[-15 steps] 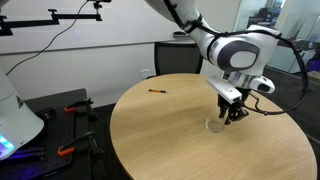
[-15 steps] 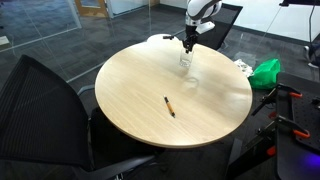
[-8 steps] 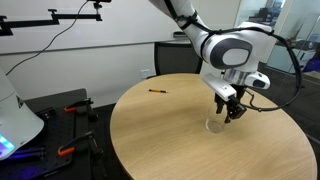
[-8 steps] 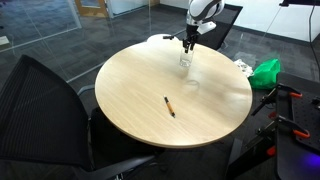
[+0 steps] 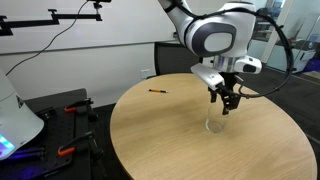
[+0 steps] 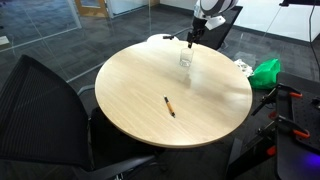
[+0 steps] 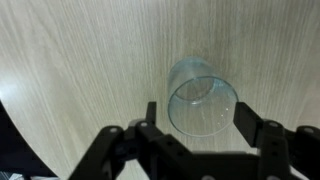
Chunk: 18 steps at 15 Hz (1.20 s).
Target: Move the glass to the right
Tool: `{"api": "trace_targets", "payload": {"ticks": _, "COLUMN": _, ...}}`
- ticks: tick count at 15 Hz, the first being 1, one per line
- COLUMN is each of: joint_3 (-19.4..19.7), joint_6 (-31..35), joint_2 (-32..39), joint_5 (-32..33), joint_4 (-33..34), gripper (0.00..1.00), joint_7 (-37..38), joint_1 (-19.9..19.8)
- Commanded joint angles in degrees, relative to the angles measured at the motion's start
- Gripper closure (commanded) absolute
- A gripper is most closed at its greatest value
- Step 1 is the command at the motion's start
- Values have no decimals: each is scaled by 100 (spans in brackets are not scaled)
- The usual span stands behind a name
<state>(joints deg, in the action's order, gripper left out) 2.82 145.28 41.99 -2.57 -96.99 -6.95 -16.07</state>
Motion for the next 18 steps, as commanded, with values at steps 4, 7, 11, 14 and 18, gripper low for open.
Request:
{"api": "trace_targets", "payload": {"ticks": 4, "joint_3": 209, "joint_6": 224, "joint_2": -1808, "joint_5": 185, "joint_4": -2193, "gripper": 0, "joint_7": 268, "joint_1": 528}}
{"api": "trace_targets", "payload": {"ticks": 7, "joint_3": 273, "joint_6": 195, "joint_2": -2517, "joint_5": 469, "joint_4": -3067, "gripper": 0, "joint_7": 324, "joint_1": 813}}
{"api": "trace_targets", "payload": {"ticks": 11, "joint_3": 261, "joint_6": 161, "joint_2": -3119, "joint_5": 851, "joint_4": -3760, "gripper": 0, "joint_7": 529, "joint_1": 1082}}
{"api": "trace_targets", "payload": {"ticks": 14, "joint_3": 197, "joint_6": 37, "joint_2": -2881, "joint_5": 731, "joint_4": -3514, "gripper": 0, "joint_7": 393, "joint_1": 1051}}
{"api": "trace_targets", "payload": {"ticks": 18, "joint_3": 203, "joint_6": 37, "joint_2": -2821, "joint_5": 728, "joint_4": -3475, "gripper": 0, "joint_7": 390, "joint_1": 1029}}
